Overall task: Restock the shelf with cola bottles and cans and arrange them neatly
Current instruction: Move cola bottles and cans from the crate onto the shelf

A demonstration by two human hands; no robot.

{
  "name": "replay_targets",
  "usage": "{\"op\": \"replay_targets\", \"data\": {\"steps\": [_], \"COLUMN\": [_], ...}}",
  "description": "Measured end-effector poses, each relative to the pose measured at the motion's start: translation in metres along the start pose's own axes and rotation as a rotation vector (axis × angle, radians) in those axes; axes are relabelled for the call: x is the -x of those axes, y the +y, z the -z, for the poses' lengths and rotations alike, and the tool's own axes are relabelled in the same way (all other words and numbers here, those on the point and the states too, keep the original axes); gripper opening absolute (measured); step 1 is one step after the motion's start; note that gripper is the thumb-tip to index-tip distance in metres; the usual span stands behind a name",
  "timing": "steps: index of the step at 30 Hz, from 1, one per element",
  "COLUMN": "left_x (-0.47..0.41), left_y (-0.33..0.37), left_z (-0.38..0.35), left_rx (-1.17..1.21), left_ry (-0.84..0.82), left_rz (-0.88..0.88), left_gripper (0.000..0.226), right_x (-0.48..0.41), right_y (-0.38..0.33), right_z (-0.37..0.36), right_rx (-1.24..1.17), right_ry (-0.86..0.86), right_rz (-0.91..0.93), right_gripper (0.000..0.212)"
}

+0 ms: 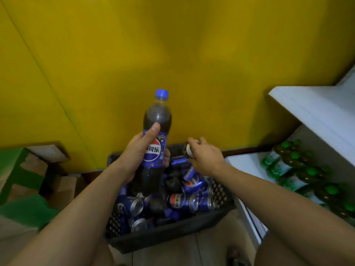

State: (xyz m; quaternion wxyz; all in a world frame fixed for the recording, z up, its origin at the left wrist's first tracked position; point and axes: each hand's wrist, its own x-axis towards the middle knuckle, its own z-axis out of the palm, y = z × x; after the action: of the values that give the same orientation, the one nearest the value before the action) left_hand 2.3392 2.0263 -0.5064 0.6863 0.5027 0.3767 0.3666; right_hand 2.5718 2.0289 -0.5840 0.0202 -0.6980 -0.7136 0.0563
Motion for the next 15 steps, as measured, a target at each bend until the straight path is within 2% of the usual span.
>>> {"op": "replay_targets", "data": {"steps": [2, 5, 9, 15], "left_x": [0.007, 0.016, 0.04, 0.095], "left_y": [0.007, 0.027, 0.063, 0.082], "left_z": [-0.034, -0.101, -0.204, -0.35], "left_rx": [0.042, 0.115, 0.089, 0.118], "left_ry": [-0.052, -0.135, -0.277, -0.553], "left_rz": [-0.002, 0.001, -0.034, -0.022], "left_gripper": [0.082, 0.072, 0.082, 0.074], "right_x": [0.035, 0.099, 0.206, 0.398], "right_y": [0.028, 0.069, 0.114, 0.148], "right_z": [0.044, 0.11, 0.184, 0.249], "right_rx": [0.004, 0.005, 0.025, -0.011], "right_ry": [0.075, 0.19, 0.349, 0.491], "right_rz": [-0.071, -0.183, -0.368, -0.724], "right_gripper": [0.061, 0.059, 0.062, 0.067]}}
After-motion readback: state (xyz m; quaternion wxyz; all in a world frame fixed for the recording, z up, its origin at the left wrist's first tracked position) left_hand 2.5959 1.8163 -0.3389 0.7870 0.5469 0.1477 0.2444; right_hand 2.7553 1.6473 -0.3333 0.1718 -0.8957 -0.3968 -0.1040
